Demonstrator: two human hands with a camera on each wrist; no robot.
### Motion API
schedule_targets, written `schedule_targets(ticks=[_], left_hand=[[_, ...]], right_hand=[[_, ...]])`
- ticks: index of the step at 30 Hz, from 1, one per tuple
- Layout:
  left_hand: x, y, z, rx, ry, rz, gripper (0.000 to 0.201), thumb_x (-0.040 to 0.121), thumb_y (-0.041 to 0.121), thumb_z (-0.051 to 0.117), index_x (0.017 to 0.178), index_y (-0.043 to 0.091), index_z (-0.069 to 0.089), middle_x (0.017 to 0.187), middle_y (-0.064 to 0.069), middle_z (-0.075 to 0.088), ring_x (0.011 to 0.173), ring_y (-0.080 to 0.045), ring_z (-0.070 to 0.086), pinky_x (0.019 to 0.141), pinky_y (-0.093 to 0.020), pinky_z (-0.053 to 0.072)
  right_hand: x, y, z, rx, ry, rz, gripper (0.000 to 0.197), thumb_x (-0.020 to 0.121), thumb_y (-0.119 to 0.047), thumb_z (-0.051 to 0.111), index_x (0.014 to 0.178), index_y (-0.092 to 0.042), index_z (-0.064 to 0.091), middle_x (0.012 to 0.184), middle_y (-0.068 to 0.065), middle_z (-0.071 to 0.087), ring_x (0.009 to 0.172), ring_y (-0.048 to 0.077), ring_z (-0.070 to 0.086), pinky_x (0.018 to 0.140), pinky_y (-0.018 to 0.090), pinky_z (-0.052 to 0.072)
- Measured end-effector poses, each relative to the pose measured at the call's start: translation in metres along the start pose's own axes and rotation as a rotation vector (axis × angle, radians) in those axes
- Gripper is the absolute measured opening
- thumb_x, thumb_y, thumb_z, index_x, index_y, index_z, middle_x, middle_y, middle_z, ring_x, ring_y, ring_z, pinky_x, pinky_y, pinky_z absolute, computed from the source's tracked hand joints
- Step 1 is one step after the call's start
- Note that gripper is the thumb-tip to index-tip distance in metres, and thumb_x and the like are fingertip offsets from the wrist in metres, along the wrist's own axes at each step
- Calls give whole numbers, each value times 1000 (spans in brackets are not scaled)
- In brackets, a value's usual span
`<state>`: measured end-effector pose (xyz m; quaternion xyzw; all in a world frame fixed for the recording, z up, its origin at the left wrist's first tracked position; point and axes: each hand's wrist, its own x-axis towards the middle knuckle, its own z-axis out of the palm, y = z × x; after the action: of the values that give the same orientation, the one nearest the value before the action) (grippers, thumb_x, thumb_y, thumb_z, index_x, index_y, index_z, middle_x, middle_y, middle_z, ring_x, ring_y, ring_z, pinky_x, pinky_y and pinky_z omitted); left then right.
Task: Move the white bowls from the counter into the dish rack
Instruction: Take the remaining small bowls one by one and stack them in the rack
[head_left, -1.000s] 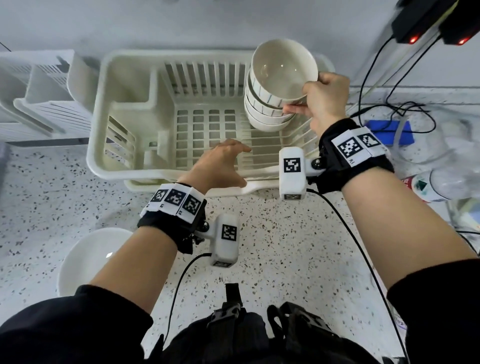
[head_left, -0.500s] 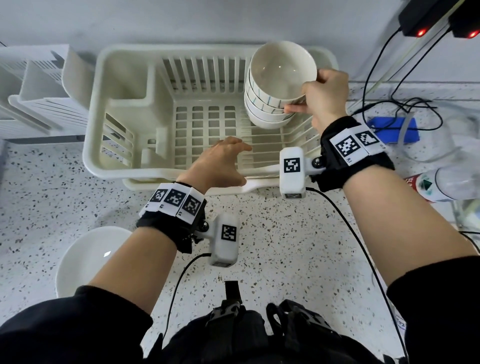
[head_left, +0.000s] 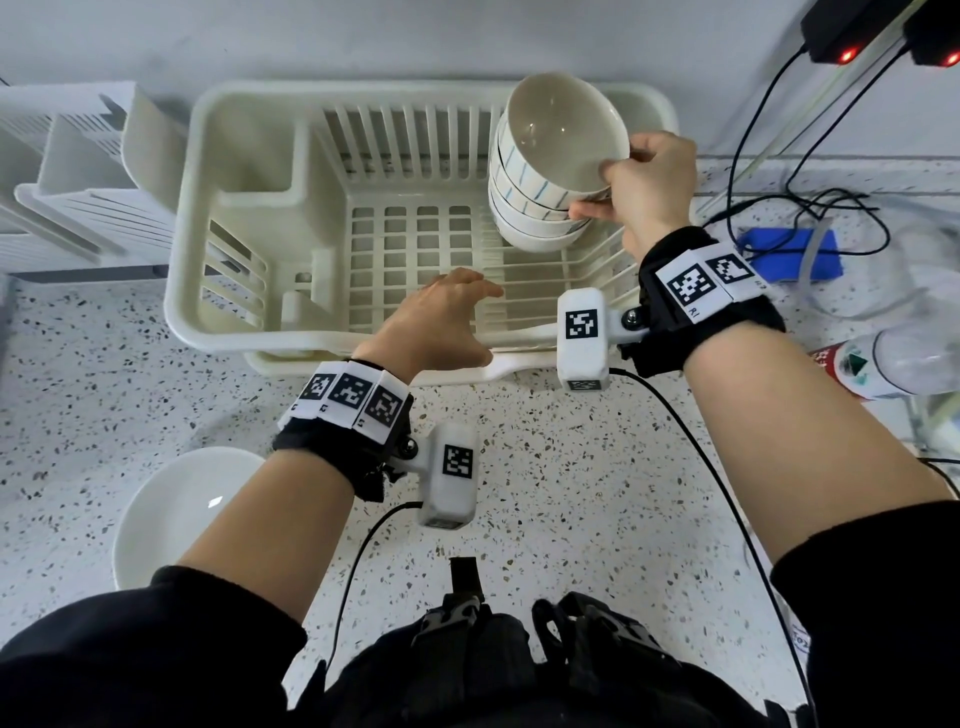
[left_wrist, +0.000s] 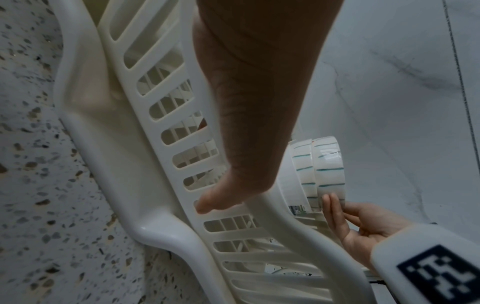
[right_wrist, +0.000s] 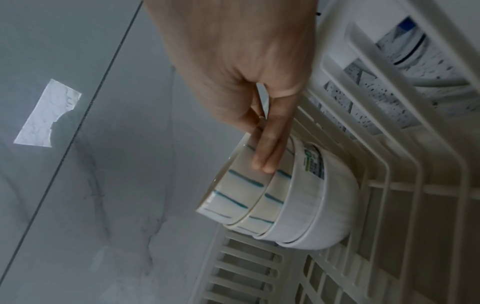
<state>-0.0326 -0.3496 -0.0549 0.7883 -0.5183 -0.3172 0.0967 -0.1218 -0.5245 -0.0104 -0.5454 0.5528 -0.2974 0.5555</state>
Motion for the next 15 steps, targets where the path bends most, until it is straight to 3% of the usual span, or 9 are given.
schedule_targets(ticks=[5,10,12,15], left_hand=[[-1,0,0,6,0,-2,72,70,21,68,136,25,39,148,0,35,133,-19,36,108,-35,31],[-6,4,0,21,42,-6,69,72,20,67,135,23,41,146,0,39,131,-19,39,106,-35,35],[-11,5,1,31,72,-17,66,73,20,67,134,23,42,145,1,40,129,-19,42,104,-36,37],[-21,8,3,40,120,-28,62,75,16,66,132,24,43,144,1,41,129,-18,42,102,-37,39]], right_hand=[[2,3,1,-30,-6,-24,30,88,3,50,117,-2,56,102,8,53,52,24,65,42,24,56],[-6,3,-1,-47,-50,-13,20,91,-11,51,111,-8,53,78,2,56,44,21,64,38,25,54],[-13,2,-5,-51,-75,-6,23,93,-15,49,111,-3,51,77,1,54,44,22,65,39,27,55],[-27,2,-14,-35,-90,-9,18,95,-20,45,107,-6,48,75,0,53,46,22,66,41,29,57]])
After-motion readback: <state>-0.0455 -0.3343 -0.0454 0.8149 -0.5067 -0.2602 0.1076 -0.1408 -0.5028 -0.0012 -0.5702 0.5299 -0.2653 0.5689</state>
